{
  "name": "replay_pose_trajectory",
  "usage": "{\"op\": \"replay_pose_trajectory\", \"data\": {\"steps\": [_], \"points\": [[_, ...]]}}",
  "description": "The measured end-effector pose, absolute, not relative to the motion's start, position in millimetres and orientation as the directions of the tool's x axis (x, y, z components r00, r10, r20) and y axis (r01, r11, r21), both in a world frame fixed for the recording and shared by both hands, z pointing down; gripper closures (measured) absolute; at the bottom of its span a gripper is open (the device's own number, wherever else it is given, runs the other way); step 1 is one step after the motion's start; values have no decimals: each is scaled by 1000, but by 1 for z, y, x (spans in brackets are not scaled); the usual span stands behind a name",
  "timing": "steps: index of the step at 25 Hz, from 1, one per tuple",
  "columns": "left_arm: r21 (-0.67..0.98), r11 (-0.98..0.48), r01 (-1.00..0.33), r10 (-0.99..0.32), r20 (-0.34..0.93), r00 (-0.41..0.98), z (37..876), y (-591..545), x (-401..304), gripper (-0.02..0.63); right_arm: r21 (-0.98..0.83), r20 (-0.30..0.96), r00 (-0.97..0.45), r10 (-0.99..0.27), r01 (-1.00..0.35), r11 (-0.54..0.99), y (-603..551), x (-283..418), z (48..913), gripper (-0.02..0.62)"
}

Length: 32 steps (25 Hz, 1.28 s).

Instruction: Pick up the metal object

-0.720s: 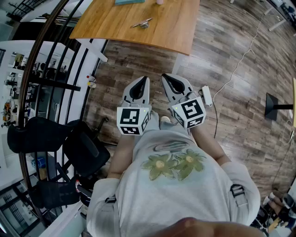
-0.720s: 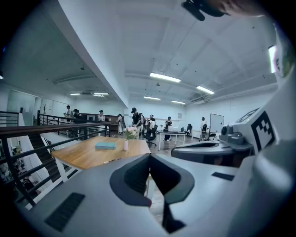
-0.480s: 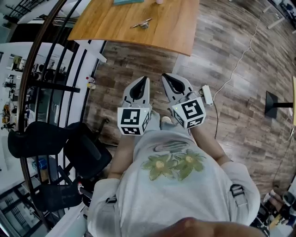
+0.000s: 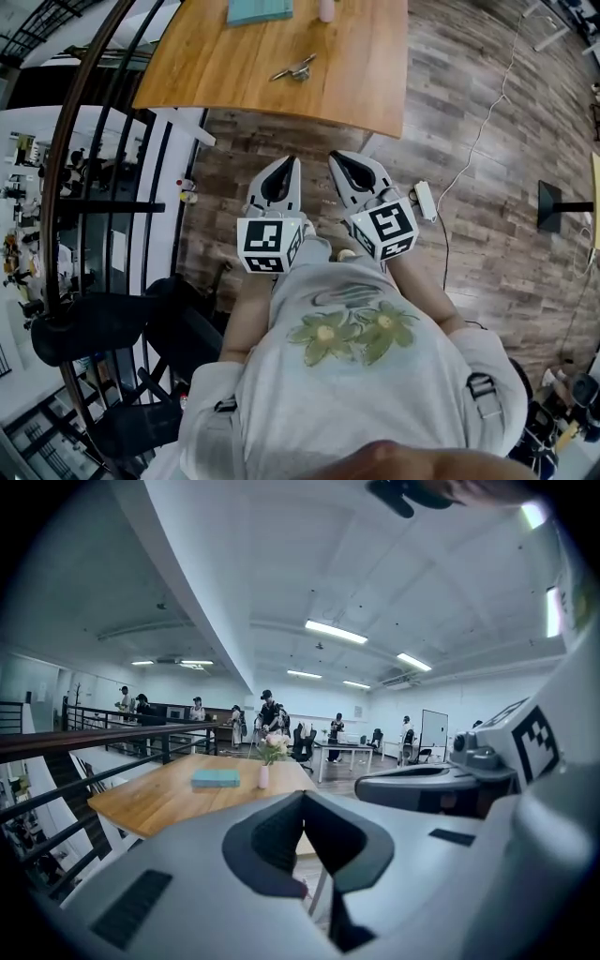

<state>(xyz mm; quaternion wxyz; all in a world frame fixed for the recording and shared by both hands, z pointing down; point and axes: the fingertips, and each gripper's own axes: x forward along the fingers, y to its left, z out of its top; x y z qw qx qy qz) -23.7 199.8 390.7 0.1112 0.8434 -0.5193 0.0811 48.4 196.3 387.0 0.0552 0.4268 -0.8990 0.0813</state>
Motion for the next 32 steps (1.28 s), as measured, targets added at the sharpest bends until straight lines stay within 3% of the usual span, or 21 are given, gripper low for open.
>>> {"op": "replay_pose_trajectory", "data": {"steps": [19, 32], "points": [[142, -519, -843, -804, 253, 538, 412, 78, -74, 592, -86, 192, -549, -813, -835, 544, 79, 4, 404, 589], [126, -459, -879, -836, 273, 476, 411, -22, -107, 592, -71, 254, -560, -789, -824, 562, -29, 1, 422, 588]]}}
